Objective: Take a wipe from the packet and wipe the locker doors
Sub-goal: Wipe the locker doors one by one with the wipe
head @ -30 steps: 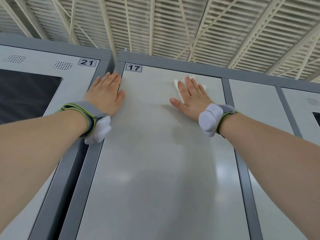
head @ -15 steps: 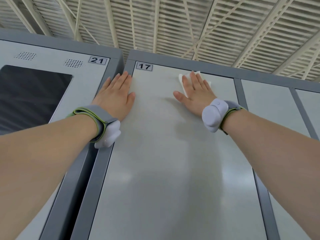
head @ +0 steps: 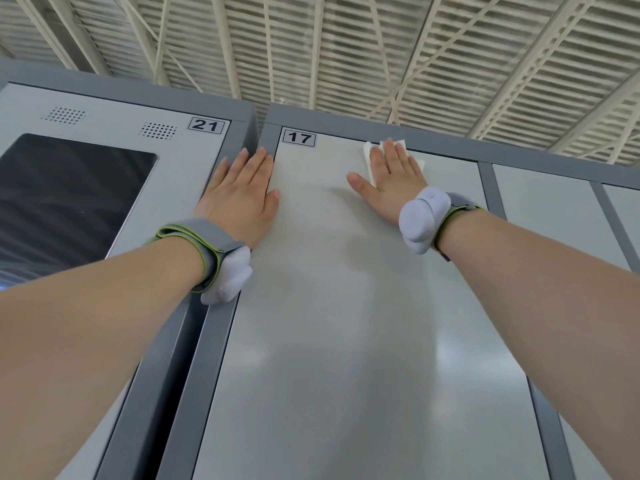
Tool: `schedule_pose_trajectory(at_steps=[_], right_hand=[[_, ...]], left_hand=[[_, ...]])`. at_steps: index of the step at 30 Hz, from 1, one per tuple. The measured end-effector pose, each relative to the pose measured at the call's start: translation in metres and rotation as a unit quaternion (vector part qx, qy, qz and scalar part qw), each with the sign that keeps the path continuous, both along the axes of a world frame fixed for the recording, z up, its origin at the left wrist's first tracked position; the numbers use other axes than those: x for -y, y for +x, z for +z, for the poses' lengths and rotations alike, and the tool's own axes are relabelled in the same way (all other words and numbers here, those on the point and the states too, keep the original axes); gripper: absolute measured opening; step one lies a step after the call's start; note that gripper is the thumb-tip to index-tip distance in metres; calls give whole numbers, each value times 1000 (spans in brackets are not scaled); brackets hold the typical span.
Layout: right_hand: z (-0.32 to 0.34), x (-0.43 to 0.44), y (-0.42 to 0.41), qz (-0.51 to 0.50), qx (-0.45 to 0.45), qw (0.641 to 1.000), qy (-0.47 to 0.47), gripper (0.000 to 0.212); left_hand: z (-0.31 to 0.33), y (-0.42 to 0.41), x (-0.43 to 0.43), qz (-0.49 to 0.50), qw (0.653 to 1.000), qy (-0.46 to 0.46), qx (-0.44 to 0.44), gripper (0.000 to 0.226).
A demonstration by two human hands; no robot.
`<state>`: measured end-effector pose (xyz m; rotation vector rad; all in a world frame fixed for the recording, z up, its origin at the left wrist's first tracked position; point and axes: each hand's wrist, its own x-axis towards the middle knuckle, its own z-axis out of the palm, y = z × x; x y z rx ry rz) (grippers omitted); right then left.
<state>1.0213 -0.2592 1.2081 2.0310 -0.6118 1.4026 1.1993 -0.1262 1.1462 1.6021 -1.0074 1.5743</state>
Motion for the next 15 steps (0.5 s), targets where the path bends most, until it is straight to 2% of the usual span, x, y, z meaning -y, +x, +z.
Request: schedule_pose_trajectory(at_steps=[7,12,15], right_hand=[[-21,2,-7,21,-81,996,-36,73],[-1,1,-3,-5,19,1000,19,78],[6,-3,7,2,43,999,32,76]], left_hand=[[0,0,-2,-7,1000,9,0,55],[0,0,-4,-15,1000,13,5,55],[0,1,-4,-14,1000,14,13,55]])
